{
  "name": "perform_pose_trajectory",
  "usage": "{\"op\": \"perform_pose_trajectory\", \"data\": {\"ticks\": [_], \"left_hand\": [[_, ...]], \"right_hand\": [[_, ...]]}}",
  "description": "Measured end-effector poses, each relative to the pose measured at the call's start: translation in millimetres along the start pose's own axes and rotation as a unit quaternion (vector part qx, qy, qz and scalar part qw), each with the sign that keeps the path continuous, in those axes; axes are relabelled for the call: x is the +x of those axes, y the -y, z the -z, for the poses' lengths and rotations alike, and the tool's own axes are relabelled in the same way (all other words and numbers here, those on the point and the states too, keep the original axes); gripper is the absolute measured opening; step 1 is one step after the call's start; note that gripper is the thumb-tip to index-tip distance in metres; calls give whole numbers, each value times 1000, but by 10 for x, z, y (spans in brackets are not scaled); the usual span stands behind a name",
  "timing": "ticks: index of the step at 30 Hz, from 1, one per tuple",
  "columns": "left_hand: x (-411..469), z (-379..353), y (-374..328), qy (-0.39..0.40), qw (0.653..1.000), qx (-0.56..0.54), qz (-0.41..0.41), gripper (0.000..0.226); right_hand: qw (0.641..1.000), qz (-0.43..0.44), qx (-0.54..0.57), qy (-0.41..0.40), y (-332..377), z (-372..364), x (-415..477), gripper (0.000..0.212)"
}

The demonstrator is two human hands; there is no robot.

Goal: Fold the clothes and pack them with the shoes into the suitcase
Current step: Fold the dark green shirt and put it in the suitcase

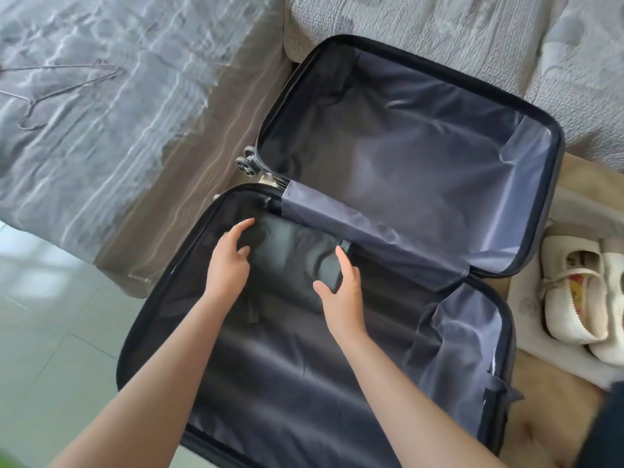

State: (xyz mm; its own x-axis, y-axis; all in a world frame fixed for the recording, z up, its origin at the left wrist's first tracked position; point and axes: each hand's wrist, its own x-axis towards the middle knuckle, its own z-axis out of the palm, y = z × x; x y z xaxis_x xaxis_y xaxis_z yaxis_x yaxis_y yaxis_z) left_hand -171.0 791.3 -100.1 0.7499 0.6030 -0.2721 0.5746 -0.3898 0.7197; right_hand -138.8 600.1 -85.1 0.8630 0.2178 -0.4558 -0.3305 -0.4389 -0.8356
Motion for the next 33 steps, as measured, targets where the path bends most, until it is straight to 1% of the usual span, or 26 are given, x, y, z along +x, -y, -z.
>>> {"op": "perform_pose_trajectory", "data": {"ticks": [5,8,11,14,19,22,24,28,30,31,33], "left_hand": [[75,-43,45,9,1000,15,19,52],[74,-66,43,28,997,75,-6,52],[-9,-41,77,17,993,114,-40,54],[-108,-25,140,5,989,141,-42,52],[-114,-72,130,6,989,145,-25,53],[-109,-41,124,15,989,145,-30,53],[-181,-15,124,-2,990,133,-42,53],[-608,16,112,-98,992,68,-35,48],[-876,-9,131,-139,989,58,-8,41],[-991,-33,151,-147,988,51,16,40],[-1146,-99,202,-132,988,41,69,43]], "right_hand": [[1000,2,-8,-1,-12,-30,46,70],[1000,-4,-18,1,-38,-18,76,70],[1000,-5,-29,3,-81,18,79,70],[1000,-9,-29,8,-89,39,78,71],[1000,0,-29,3,-80,14,72,72],[1000,-7,-28,4,-85,15,81,71],[1000,-13,-24,3,-88,30,56,71],[1000,-16,-16,-2,-81,59,-97,68],[1000,-13,-17,-5,-88,59,-213,66],[1000,-9,-18,-7,-98,55,-274,66],[1000,4,-26,-9,-123,48,-390,63]]}}
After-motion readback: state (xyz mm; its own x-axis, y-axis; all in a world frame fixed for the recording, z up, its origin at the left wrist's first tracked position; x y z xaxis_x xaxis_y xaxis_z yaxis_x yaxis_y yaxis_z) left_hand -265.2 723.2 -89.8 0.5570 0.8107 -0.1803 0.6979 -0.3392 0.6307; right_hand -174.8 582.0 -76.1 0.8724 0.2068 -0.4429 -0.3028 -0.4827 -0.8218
